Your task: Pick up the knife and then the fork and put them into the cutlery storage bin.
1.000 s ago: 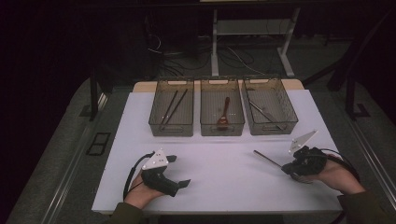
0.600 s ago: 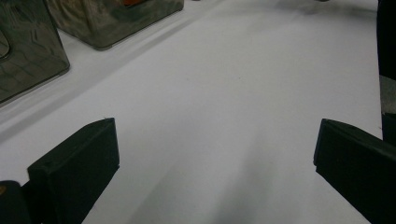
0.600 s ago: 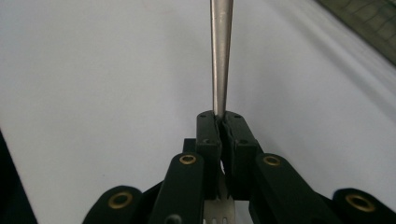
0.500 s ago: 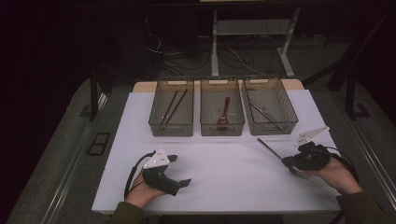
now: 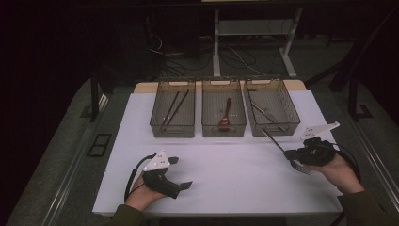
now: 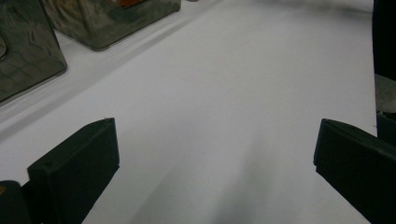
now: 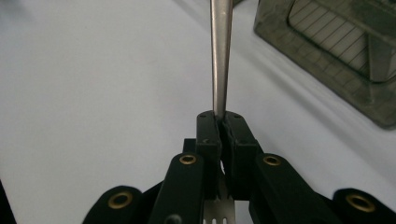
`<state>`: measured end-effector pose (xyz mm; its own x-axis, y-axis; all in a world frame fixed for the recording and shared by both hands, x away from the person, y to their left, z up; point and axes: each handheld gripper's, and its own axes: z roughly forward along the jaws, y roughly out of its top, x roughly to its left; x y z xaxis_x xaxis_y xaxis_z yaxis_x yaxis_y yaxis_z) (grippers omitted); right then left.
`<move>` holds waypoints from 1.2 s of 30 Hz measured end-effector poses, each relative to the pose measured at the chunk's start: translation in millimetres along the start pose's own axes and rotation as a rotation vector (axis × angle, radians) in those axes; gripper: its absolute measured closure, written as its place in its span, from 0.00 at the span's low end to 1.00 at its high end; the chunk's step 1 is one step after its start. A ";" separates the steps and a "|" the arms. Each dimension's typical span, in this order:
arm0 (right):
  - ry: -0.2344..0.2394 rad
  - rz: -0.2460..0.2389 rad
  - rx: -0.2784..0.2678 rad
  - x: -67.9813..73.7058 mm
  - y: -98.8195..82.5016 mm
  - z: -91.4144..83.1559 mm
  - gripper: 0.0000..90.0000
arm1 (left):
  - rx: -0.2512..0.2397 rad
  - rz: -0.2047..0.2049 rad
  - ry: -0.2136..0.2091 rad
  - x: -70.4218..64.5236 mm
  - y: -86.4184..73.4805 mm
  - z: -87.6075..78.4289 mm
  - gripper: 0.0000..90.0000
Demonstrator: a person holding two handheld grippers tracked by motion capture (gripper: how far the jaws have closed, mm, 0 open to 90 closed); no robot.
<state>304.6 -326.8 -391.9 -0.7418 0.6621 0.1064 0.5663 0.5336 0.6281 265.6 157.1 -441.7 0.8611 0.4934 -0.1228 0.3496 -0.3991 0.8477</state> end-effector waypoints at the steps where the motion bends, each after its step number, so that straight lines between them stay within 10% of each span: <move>1: -0.004 0.001 -0.006 -0.4 1.5 -0.7 0.94 | 0.000 -0.001 0.000 -0.1 -0.1 0.0 0.00; 19: -0.096 0.050 -0.126 -20.8 37.9 -6.8 0.94 | -0.002 0.003 0.003 -0.6 0.1 0.8 0.00; 36: -0.162 0.148 -0.221 -69.5 87.7 -7.0 0.94 | -0.012 0.001 0.003 1.8 0.9 -0.7 0.00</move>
<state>403.3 -329.8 -338.7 -0.5804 0.8086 0.0965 0.5589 0.3094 0.7693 267.2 158.1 -440.8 0.8603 0.4955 -0.1200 0.3439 -0.3903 0.8540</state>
